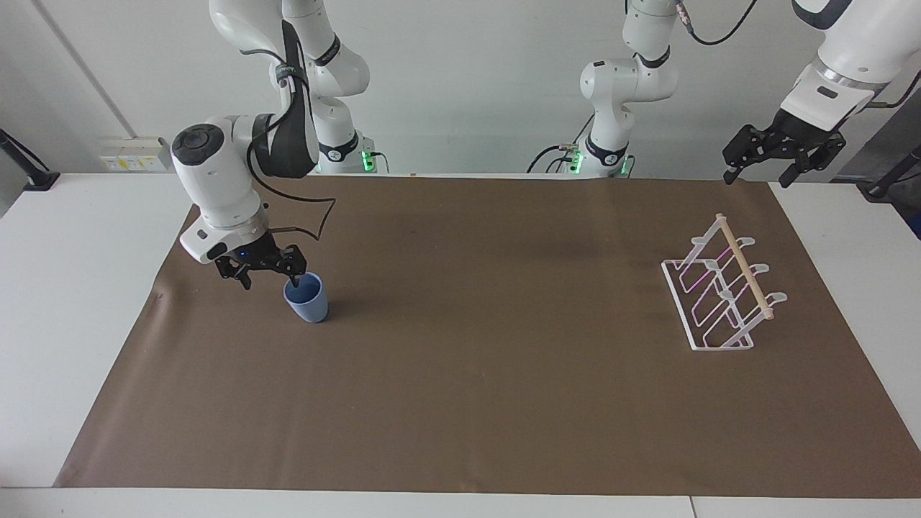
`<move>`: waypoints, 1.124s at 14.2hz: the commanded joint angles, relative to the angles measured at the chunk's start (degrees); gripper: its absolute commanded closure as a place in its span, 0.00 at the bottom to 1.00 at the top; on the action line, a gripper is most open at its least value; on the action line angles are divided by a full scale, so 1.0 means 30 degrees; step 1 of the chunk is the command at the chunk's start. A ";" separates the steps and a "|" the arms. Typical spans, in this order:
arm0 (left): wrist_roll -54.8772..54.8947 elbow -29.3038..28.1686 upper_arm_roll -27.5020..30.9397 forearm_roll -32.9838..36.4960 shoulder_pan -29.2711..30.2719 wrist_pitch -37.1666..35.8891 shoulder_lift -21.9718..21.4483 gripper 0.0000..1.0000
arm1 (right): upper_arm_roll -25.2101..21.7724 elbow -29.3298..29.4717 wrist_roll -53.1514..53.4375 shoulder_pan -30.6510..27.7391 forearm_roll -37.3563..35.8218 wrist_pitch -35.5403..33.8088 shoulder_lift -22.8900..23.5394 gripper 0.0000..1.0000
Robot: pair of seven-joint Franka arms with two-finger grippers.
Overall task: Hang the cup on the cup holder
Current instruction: 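Move the right gripper toward the light blue cup, then grasp the blue cup rim with the right gripper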
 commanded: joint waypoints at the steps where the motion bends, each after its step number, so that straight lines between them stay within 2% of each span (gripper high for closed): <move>1: -0.0055 -0.0524 0.0030 0.0395 -0.0128 0.0066 -0.0467 0.00 | 0.0180 -0.1577 -0.0510 -0.0264 0.0192 0.1385 -0.0425 0.00; 3: -0.0055 -0.0524 0.0030 0.0395 -0.0128 0.0066 -0.0467 0.00 | 0.0180 -0.1902 -0.0481 -0.0236 0.0250 0.2119 -0.0338 0.00; 7: -0.0055 -0.0524 0.0030 0.0395 -0.0128 0.0066 -0.0467 0.00 | 0.0180 -0.1903 -0.0976 -0.0264 0.0222 0.2181 -0.0161 0.00; 8: -0.0055 -0.0524 0.0030 0.0395 -0.0128 0.0066 -0.0467 0.00 | 0.0180 -0.1874 -0.1211 -0.0265 0.0251 0.2152 -0.0161 0.04; 9: -0.0055 -0.0524 0.0030 0.0395 -0.0128 0.0066 -0.0467 0.00 | 0.0180 -0.1845 -0.1358 -0.0265 0.0251 0.2064 -0.0161 0.14; 10: -0.0055 -0.0524 0.0030 0.0395 -0.0128 0.0066 -0.0467 0.00 | 0.0180 -0.1787 -0.1447 -0.0265 0.0251 0.1976 -0.0161 0.29; 14: -0.0055 -0.0524 0.0030 0.0395 -0.0128 0.0066 -0.0467 0.00 | 0.0210 -0.1757 -0.1506 -0.0294 0.0280 0.1888 -0.0161 0.92; 15: -0.0055 -0.0524 0.0030 0.0395 -0.0157 0.0066 -0.0467 0.00 | 0.0210 -0.1757 -0.1506 -0.0294 0.0280 0.1859 -0.0161 1.00; 16: -0.0055 -0.0524 0.0030 0.0395 -0.0157 0.0066 -0.0467 0.00 | 0.0210 -0.1728 -0.1477 -0.0294 0.0280 0.1829 -0.0161 1.00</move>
